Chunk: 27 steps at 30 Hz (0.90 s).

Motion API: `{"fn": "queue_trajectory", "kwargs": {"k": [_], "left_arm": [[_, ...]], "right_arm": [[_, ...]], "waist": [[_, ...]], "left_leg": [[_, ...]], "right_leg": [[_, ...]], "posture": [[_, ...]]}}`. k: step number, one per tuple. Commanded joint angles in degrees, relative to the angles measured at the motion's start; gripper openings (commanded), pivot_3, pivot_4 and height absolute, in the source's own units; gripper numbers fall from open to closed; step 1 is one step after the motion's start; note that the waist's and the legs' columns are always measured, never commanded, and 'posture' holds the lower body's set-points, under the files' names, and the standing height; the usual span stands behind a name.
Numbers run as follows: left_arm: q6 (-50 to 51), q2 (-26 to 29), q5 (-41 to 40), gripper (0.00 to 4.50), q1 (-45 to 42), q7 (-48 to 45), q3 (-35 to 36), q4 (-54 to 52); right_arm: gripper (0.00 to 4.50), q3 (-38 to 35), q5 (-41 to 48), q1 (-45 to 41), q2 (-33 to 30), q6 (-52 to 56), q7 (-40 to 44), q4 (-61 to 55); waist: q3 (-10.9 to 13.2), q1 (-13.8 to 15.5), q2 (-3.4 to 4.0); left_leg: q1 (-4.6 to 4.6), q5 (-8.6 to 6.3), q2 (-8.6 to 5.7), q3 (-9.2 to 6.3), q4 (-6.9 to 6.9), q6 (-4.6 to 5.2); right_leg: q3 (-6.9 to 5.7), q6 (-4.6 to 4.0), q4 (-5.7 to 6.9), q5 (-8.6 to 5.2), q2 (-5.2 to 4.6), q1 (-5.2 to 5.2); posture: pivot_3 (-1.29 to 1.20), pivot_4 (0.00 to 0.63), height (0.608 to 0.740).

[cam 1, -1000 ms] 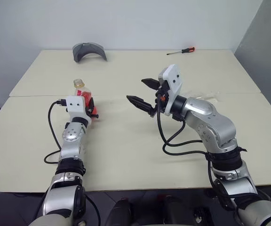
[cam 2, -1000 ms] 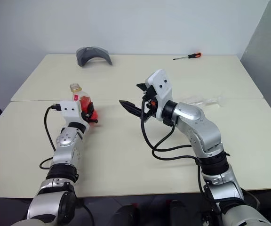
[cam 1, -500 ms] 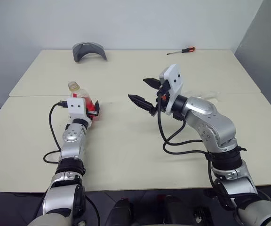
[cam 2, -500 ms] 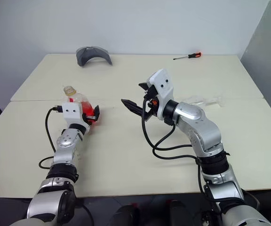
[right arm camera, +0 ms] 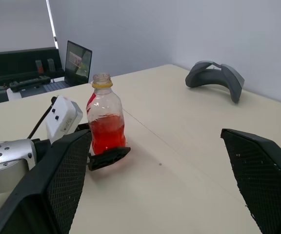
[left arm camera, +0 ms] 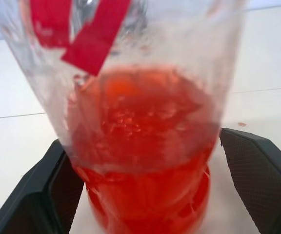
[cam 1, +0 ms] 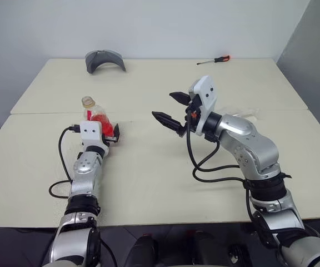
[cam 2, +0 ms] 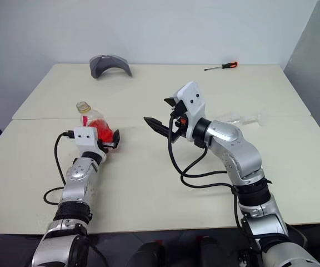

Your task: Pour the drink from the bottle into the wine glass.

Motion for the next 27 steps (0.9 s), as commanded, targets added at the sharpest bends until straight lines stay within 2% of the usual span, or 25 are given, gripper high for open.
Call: {"fn": "queue_trajectory", "kwargs": {"k": [1, 10, 17, 22, 27], "left_arm": [[2.54, 0.47, -1.04, 4.46, 2.04, -0.20, 0.36, -7.08], [12.12, 1.10, -2.80, 4.46, 14.63, -1.78, 0.84, -25.07], [19.82, 0.85, -4.92, 4.46, 24.86, -6.04, -2.11, -39.81], [27.44, 1.19, -9.47, 4.46, 26.80, -8.98, -3.87, -48.92], [30.41, 4.37, -12.44, 4.46, 23.76, -15.94, -7.22, -51.94]], "right_arm": [[4.50, -1.40, -0.06, -0.89, -0.22, -1.37, 0.06, -1.29], [4.50, -1.36, -0.10, 1.00, -0.28, -1.38, -0.44, -2.40], [4.50, -2.16, -0.45, 5.10, -2.46, -0.55, -1.29, -5.16], [4.50, -3.75, -0.61, 8.69, -5.19, 1.57, -2.93, -8.94], [4.50, -5.92, -1.07, 12.23, -8.33, 3.60, -4.73, -11.96]], "waist": [[0.00, 0.01, 0.00], [0.00, 0.02, 0.00], [0.00, 0.12, 0.00], [0.00, 0.22, 0.00], [0.00, 0.22, 0.00]], "left_leg": [[0.00, 0.00, 0.00, 0.00, 0.00, 0.00], [0.01, -0.03, 0.02, 0.00, -0.02, 0.05], [0.01, -0.12, 0.02, 0.00, -0.02, 0.20], [0.01, -0.13, 0.02, -0.01, -0.02, 0.23], [0.08, -0.13, 0.02, 0.00, -0.03, 0.22]], "right_leg": [[0.00, 0.00, 0.00, 0.00, 0.00, 0.00], [0.01, 0.00, -0.02, 0.00, 0.00, 0.01], [0.01, 0.00, -0.05, 0.00, 0.00, 0.05], [0.00, 0.00, -0.05, 0.00, 0.00, 0.08], [-0.01, 0.00, -0.07, -0.01, 0.02, 0.16]], "posture": [[0.00, 0.150, 0.740], [0.00, 0.150, 0.740], [0.00, 0.150, 0.740], [0.00, 0.150, 0.740], [0.00, 0.150, 0.740]]}}
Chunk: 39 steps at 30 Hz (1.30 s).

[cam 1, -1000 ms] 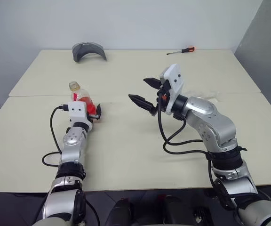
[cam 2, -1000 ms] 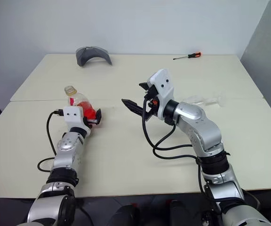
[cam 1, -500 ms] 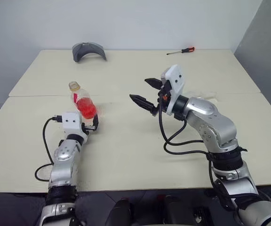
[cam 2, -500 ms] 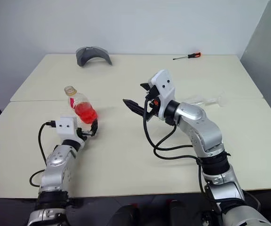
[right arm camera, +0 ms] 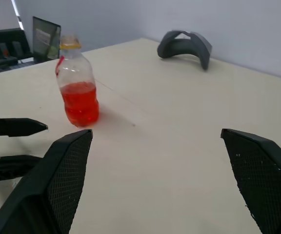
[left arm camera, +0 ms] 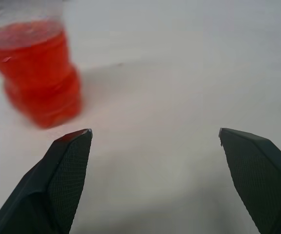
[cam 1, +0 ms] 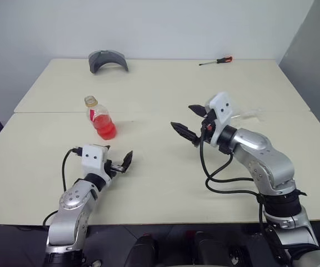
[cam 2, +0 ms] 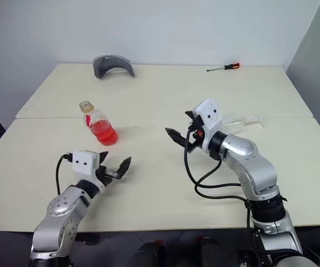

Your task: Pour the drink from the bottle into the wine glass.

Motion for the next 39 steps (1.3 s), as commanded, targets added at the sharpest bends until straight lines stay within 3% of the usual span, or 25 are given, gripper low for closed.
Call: {"fn": "queue_trajectory", "kwargs": {"k": [1, 9, 14, 19, 30, 39], "left_arm": [[1.12, 3.26, -3.08, 4.46, -3.57, -7.03, -2.90, -3.40], [0.82, 6.89, -6.36, 4.46, -11.24, -19.33, -7.80, 0.48], [0.60, 6.26, -7.22, 4.46, -17.95, -24.27, -10.41, 4.42], [-4.77, 4.47, -3.22, 4.46, -24.67, -27.94, -14.38, 12.87], [-10.43, -0.66, -0.10, 4.46, -32.23, -30.10, -16.85, 23.78], [-10.85, -1.87, 0.83, 4.46, -33.77, -30.49, -16.78, 25.55]], "right_arm": [[4.50, -3.28, -1.16, 2.30, -2.71, 0.84, -1.75, -3.96], [4.50, -6.40, -7.32, 7.14, -9.55, -3.10, -3.64, -2.16], [4.50, -7.95, -14.63, 11.30, -16.32, -13.62, -3.61, 3.97], [4.50, -7.18, -22.93, 10.35, -21.51, -28.86, -5.25, 17.63], [4.50, 2.76, -42.01, -4.39, -26.57, -62.39, -13.62, 54.99], [4.50, 11.94, -54.63, -18.37, -25.95, -73.06, -23.00, 76.49]], "waist": [[0.00, 0.09, 0.00], [0.02, 0.05, 0.02], [0.02, 0.08, 0.01], [0.02, 0.05, 0.01], [0.03, -0.27, 0.02], [0.04, -0.31, 0.01]], "left_leg": [[0.00, 0.00, 0.00, -0.01, -0.01, 0.00], [0.03, 0.00, 0.00, 0.03, -0.02, -0.01], [0.02, 0.00, -0.01, 0.08, 0.01, 0.00], [0.05, 0.01, -0.01, 0.15, 0.02, -0.01], [0.12, 0.06, 0.08, 0.42, 0.02, -0.09], [0.11, 0.15, 0.13, 0.60, 0.04, -0.24]], "right_leg": [[-0.01, 0.00, 0.00, 0.00, 0.01, 0.00], [0.01, 0.00, -0.01, -0.01, 0.04, 0.05], [0.03, 0.01, -0.04, -0.01, 0.03, 0.08], [0.08, 0.01, -0.03, -0.01, 0.05, 0.10], [0.19, 0.00, -0.01, -0.01, 0.08, 0.09], [0.30, 0.01, -0.01, -0.01, 0.06, 0.08]], "posture": [[0.00, 0.150, 0.740], [0.00, 0.150, 0.740], [0.00, 0.150, 0.740], [0.00, 0.150, 0.740], [0.00, 0.150, 0.740], [0.00, 0.150, 0.740]]}}
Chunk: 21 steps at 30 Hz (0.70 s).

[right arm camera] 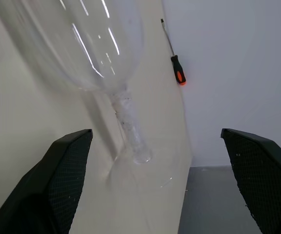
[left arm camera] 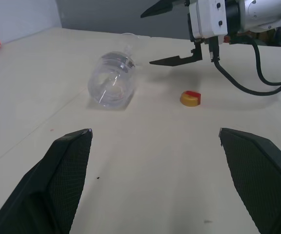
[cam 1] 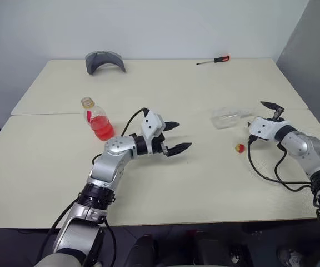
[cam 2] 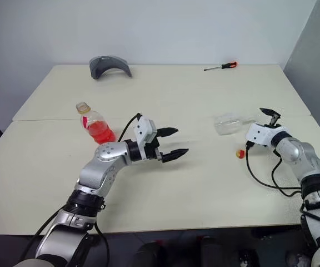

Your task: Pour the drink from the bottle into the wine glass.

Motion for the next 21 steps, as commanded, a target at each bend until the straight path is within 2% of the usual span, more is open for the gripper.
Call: {"fn": "queue_trajectory", "kwargs": {"k": [1, 11, 21], "left_arm": [[-0.25, -0.36, -0.32, 4.46, -1.04, -0.39, 0.22, -1.88], [3.71, 0.71, -0.99, 4.46, 0.25, 1.61, 1.99, -5.51], [8.22, 2.42, -1.67, 4.46, 2.35, 3.14, 3.44, -10.66]], "right_arm": [[4.50, 1.79, -3.10, -4.57, -0.24, -2.57, -3.41, 4.97], [4.50, 8.27, -8.80, -10.91, 3.34, -2.75, -6.37, 15.44], [4.50, 10.64, -10.50, -13.97, 6.18, -0.05, -7.82, 19.39]], "waist": [[0.00, 0.01, 0.00], [0.00, -0.05, 0.00], [0.00, -0.09, 0.00]], "left_leg": [[-0.01, 0.00, 0.00, 0.01, 0.00, 0.00], [0.00, 0.01, 0.02, 0.04, 0.01, -0.01], [-0.01, 0.01, 0.02, 0.02, 0.01, -0.02]], "right_leg": [[-0.01, 0.00, -0.01, 0.00, 0.00, 0.00], [0.04, 0.00, 0.01, 0.00, 0.00, 0.00], [0.03, 0.00, 0.01, 0.00, -0.01, -0.01]], "posture": [[0.00, 0.150, 0.740], [0.00, 0.150, 0.740], [0.00, 0.150, 0.740]]}}
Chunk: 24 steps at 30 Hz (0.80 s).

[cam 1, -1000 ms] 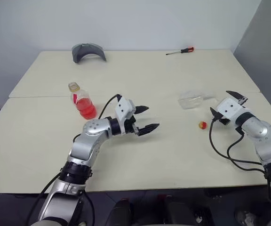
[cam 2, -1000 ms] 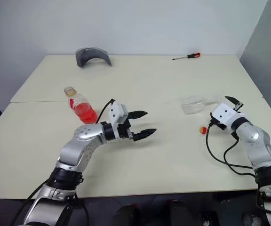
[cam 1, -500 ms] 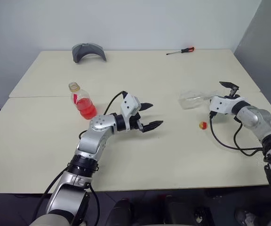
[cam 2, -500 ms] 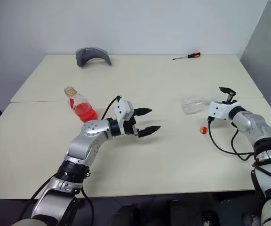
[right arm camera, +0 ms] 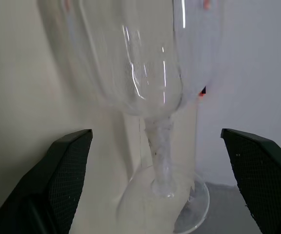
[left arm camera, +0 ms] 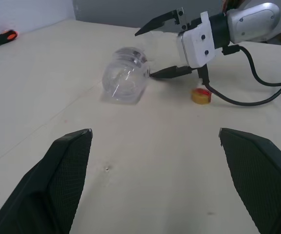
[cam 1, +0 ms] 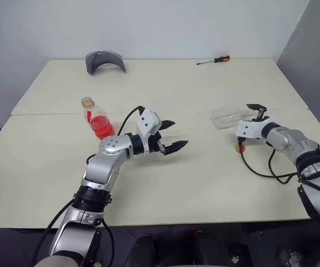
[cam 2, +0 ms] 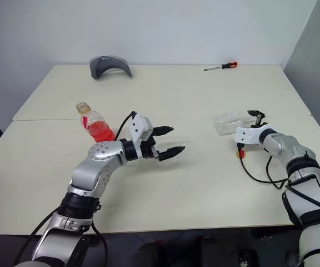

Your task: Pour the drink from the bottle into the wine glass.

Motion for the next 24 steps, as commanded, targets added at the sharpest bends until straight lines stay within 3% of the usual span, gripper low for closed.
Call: {"fn": "queue_trajectory", "kwargs": {"k": [1, 18, 21, 24], "left_arm": [[0.97, 0.60, -1.34, 4.46, 0.59, 0.44, 1.17, -3.83], [4.10, 1.49, -2.50, 4.46, -0.26, 2.03, 2.49, -5.08], [4.15, 1.50, -2.57, 4.50, -0.08, 2.18, 2.41, -5.37], [4.15, 1.58, -2.60, 4.50, 0.24, 2.28, 2.22, -5.60]], "right_arm": [[4.50, 0.45, -0.38, -2.22, -0.13, 1.10, -1.26, 1.20], [4.50, 3.92, -3.41, -4.75, 1.59, 6.87, -2.64, 3.34], [3.92, 4.08, -3.16, -4.83, 1.74, 7.01, -2.42, 3.53], [2.89, 4.11, -2.95, -4.79, 1.76, 7.15, -2.01, 3.62]], "waist": [[0.00, -0.01, 0.00], [0.00, -0.03, 0.00], [0.00, -0.05, 0.00], [0.00, -0.05, 0.00]], "left_leg": [[0.00, 0.00, 0.00, 0.00, 0.00, 0.00], [0.00, 0.00, 0.00, 0.00, 0.00, 0.00], [0.00, 0.00, 0.00, 0.01, 0.00, 0.00], [0.00, 0.00, 0.00, 0.01, 0.01, 0.00]], "right_leg": [[0.00, 0.00, 0.00, 0.00, 0.00, 0.00], [0.00, 0.00, 0.01, 0.00, -0.01, 0.00], [0.00, 0.00, 0.01, 0.00, -0.01, 0.00], [0.00, 0.00, 0.01, 0.00, -0.01, 0.00]], "posture": [[0.00, 0.150, 0.740], [0.00, 0.150, 0.740], [0.00, 0.150, 0.740], [0.00, 0.150, 0.740]]}}
